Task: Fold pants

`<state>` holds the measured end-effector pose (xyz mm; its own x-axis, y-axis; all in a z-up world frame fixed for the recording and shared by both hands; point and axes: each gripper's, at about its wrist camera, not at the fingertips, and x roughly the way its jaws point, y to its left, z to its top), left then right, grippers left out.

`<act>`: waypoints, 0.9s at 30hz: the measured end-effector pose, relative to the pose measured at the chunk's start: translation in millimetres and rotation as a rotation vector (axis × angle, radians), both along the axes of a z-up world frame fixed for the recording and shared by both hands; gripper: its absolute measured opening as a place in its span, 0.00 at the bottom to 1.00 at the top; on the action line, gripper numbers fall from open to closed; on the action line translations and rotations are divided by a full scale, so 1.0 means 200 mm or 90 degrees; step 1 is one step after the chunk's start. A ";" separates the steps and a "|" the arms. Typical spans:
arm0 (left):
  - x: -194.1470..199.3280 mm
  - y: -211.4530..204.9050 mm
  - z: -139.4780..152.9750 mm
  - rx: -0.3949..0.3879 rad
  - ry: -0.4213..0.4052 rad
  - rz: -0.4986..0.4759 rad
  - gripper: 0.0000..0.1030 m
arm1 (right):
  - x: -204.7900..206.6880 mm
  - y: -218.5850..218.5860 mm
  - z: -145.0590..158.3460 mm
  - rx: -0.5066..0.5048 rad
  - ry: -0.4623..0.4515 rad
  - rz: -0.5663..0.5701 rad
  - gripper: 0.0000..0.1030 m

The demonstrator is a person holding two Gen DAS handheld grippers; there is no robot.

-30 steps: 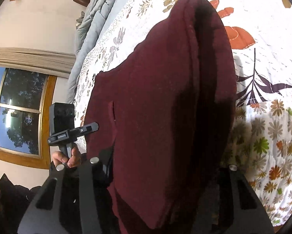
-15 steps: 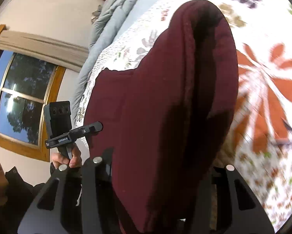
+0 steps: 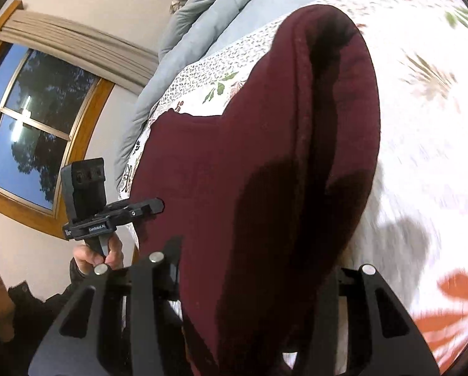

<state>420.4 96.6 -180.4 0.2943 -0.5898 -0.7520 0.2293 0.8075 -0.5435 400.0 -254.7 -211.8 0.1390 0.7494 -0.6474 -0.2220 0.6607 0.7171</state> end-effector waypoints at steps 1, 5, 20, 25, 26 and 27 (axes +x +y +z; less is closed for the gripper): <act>0.09 0.04 -0.01 0.004 0.005 0.004 0.29 | 0.04 0.03 0.00 -0.002 -0.001 0.001 0.44; 0.34 0.16 -0.08 0.005 0.037 0.017 0.29 | 0.29 0.14 -0.06 0.002 0.008 0.000 0.44; 0.52 0.29 -0.42 -0.085 0.139 0.086 0.41 | 0.57 0.08 -0.43 -0.005 0.125 -0.050 0.71; 0.48 0.40 -0.18 0.003 0.059 0.144 0.59 | 0.55 0.03 -0.21 -0.074 0.063 -0.106 0.78; 0.50 0.40 -0.12 0.023 0.028 0.155 0.63 | 0.54 -0.05 -0.13 -0.095 0.034 -0.146 0.78; 0.51 0.40 -0.05 0.027 -0.010 0.165 0.70 | 0.54 -0.08 -0.04 -0.100 -0.010 -0.169 0.78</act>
<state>521.6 177.1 -189.6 0.4424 -0.4618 -0.7688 0.0203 0.8622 -0.5062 507.8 -271.1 -219.6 0.3272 0.5763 -0.7489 -0.0376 0.7998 0.5991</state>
